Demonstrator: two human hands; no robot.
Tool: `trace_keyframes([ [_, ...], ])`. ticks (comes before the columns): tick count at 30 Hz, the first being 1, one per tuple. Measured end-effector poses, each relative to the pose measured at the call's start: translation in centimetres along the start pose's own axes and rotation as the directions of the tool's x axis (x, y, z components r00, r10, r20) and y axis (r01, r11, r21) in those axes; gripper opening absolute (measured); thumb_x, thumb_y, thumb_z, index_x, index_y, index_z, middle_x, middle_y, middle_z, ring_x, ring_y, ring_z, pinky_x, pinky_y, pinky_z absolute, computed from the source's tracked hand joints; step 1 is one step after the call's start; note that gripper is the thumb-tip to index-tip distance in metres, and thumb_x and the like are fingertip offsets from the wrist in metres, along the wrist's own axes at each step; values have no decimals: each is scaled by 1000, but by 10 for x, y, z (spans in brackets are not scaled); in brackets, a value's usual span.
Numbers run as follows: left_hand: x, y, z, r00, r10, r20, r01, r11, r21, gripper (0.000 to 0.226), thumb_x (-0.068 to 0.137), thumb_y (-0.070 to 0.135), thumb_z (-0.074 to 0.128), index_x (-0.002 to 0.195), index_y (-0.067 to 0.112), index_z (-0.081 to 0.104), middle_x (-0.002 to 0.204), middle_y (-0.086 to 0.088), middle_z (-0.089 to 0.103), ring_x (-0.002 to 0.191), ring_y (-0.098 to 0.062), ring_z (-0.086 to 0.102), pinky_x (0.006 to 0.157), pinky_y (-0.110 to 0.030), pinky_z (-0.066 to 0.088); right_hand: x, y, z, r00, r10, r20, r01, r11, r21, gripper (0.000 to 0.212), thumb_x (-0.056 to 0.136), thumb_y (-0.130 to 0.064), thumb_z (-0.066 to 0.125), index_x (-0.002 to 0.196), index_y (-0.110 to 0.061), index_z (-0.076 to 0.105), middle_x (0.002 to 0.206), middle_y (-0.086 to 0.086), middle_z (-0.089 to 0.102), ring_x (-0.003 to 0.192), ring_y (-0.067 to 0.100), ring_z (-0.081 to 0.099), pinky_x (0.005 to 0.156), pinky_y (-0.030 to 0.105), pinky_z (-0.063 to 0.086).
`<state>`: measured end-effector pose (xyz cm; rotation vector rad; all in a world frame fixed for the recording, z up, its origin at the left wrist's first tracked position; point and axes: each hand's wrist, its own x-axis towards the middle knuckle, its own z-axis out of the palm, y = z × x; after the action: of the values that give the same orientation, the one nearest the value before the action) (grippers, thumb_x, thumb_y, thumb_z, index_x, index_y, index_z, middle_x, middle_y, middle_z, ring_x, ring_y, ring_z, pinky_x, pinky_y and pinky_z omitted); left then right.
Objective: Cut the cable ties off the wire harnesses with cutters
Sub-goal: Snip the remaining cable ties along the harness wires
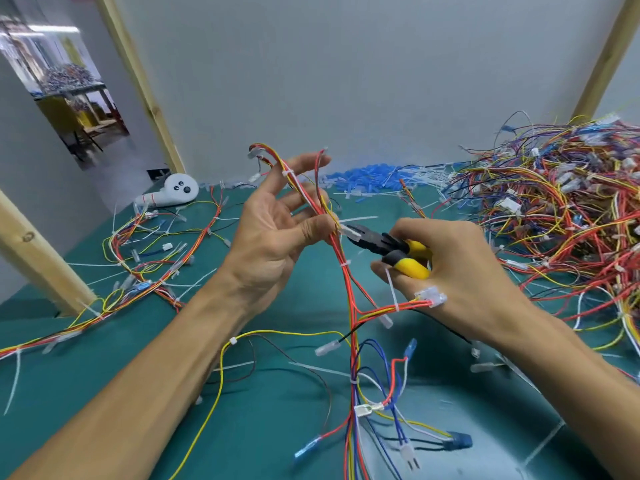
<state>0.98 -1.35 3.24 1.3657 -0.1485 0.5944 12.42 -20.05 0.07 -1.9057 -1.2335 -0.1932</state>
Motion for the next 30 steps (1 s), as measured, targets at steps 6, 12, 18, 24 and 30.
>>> trace_keyframes([
  [6,0,-2,-2,1000,27,-5,-27,1000,-3,94,64,7,78,150,-1,39,84,-3,56,77,-16,60,76,-22,52,0,-6,1,998,39,52,-44,995,91,35,87,-24,84,69,-28,53,58,-8,42,63,12,26,50,18,28],
  [12,1,-4,-5,996,86,2,-86,996,-30,87,62,1,82,141,1,46,80,-5,58,75,-20,62,76,-26,53,-2,-10,1,981,78,176,-115,971,209,30,86,-35,81,79,-11,65,69,20,51,66,13,31,54,46,40],
  [18,2,-6,-5,993,119,2,-119,993,3,75,60,7,89,128,6,56,79,-1,64,77,-20,65,77,-27,54,-2,-13,2,967,93,237,-173,924,341,41,73,-49,70,83,-9,67,72,22,55,65,13,36,53,39,37],
  [24,3,-7,-8,993,114,-4,-114,993,14,69,61,-1,86,123,6,58,81,0,64,78,-19,66,78,-27,54,0,-11,3,951,106,290,-222,888,402,33,70,-40,71,82,-9,69,74,23,57,64,12,43,58,31,40],
  [30,3,-8,-8,996,85,18,-85,996,-21,61,65,5,85,121,5,60,83,0,64,79,-18,65,80,-27,54,1,-6,5,931,89,353,-262,837,480,21,81,-27,76,83,-7,71,70,14,53,67,14,44,61,30,37],
])
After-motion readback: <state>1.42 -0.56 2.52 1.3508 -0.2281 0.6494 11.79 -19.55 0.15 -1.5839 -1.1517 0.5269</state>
